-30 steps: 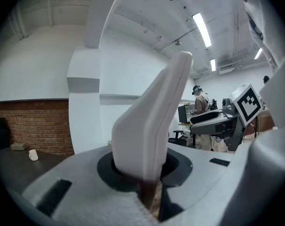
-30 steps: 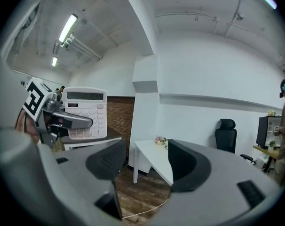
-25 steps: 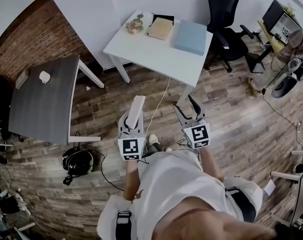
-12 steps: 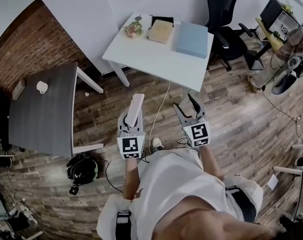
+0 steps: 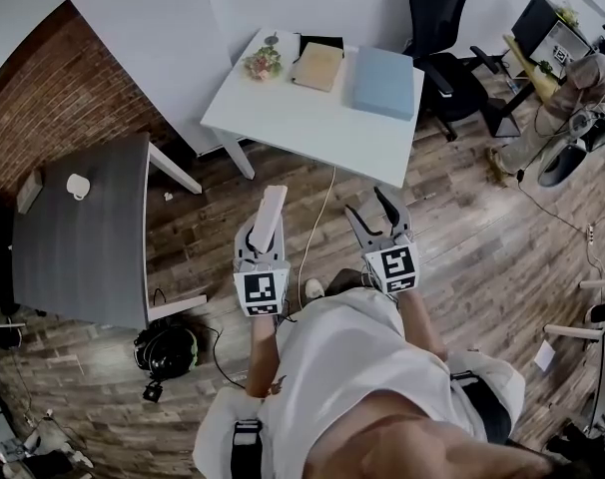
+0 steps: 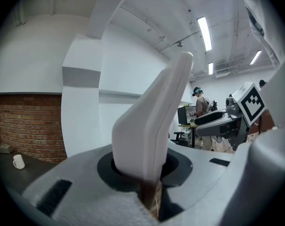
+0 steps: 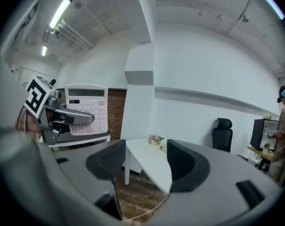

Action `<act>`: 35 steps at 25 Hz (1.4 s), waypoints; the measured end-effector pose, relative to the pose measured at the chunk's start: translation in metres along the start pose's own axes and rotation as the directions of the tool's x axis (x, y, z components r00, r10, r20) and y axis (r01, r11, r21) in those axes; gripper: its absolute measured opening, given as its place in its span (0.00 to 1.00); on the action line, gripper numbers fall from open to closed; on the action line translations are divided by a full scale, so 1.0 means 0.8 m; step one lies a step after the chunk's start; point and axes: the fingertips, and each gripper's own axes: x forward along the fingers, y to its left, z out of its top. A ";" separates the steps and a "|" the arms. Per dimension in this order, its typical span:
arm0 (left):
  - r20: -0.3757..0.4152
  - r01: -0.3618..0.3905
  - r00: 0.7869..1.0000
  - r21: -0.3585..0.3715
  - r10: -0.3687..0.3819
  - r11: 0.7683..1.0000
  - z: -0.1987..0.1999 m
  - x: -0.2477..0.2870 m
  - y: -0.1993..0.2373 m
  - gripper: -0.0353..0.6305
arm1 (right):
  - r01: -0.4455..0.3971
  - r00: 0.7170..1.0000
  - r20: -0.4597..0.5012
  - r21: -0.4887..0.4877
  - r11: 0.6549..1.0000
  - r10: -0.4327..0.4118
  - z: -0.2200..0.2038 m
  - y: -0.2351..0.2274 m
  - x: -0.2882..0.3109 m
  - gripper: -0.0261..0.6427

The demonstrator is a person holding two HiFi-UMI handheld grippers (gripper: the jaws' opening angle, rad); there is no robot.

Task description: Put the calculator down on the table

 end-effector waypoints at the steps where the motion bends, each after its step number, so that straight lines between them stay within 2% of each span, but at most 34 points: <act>1: 0.000 0.002 1.000 -0.001 -0.002 1.000 0.000 0.002 0.002 0.16 | 0.002 1.000 -0.003 0.000 1.000 -0.002 0.000 -0.001 0.003 0.44; 14: -0.009 0.004 1.000 -0.002 -0.004 1.000 -0.001 0.050 0.028 0.16 | 0.009 1.000 -0.014 0.010 1.000 -0.009 0.001 -0.023 0.052 0.44; 35: -0.022 -0.042 0.999 0.010 0.043 0.999 0.014 0.173 0.077 0.16 | -0.028 1.000 0.010 0.008 1.000 0.028 0.019 -0.103 0.173 0.44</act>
